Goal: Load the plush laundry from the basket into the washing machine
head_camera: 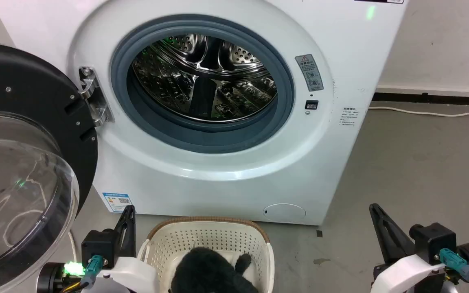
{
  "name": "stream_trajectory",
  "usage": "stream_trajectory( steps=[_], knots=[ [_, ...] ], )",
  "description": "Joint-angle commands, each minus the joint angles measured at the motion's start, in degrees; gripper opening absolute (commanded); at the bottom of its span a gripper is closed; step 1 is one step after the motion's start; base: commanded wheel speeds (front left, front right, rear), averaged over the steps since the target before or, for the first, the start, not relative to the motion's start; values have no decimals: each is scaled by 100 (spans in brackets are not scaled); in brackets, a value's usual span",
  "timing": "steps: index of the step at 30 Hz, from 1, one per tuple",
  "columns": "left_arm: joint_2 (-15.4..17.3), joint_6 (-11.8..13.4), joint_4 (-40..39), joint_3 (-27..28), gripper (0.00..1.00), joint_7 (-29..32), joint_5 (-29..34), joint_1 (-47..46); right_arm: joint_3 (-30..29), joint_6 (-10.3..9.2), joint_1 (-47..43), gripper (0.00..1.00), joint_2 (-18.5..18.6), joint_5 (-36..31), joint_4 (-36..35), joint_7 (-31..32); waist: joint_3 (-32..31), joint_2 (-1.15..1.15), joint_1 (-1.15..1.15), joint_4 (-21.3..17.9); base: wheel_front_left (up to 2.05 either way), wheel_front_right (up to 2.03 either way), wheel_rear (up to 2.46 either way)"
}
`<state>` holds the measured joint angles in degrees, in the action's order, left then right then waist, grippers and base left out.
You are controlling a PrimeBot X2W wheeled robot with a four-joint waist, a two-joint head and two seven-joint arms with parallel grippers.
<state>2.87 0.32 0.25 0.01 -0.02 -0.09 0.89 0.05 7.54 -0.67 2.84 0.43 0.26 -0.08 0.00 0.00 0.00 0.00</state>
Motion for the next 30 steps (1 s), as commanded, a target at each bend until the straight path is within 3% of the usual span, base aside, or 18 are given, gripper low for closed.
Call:
stream_trajectory(
  steps=[1,30],
  knots=[
    [0,-32,-25,-1,0,2,9,-89,-5,-5,67,0,4,-43,-26,8,0,0,0,0,0,0,0],
    [0,-32,-25,-1,0,2,9,-89,-5,-5,67,0,4,-43,-26,8,0,0,0,0,0,0,0]
  ],
)
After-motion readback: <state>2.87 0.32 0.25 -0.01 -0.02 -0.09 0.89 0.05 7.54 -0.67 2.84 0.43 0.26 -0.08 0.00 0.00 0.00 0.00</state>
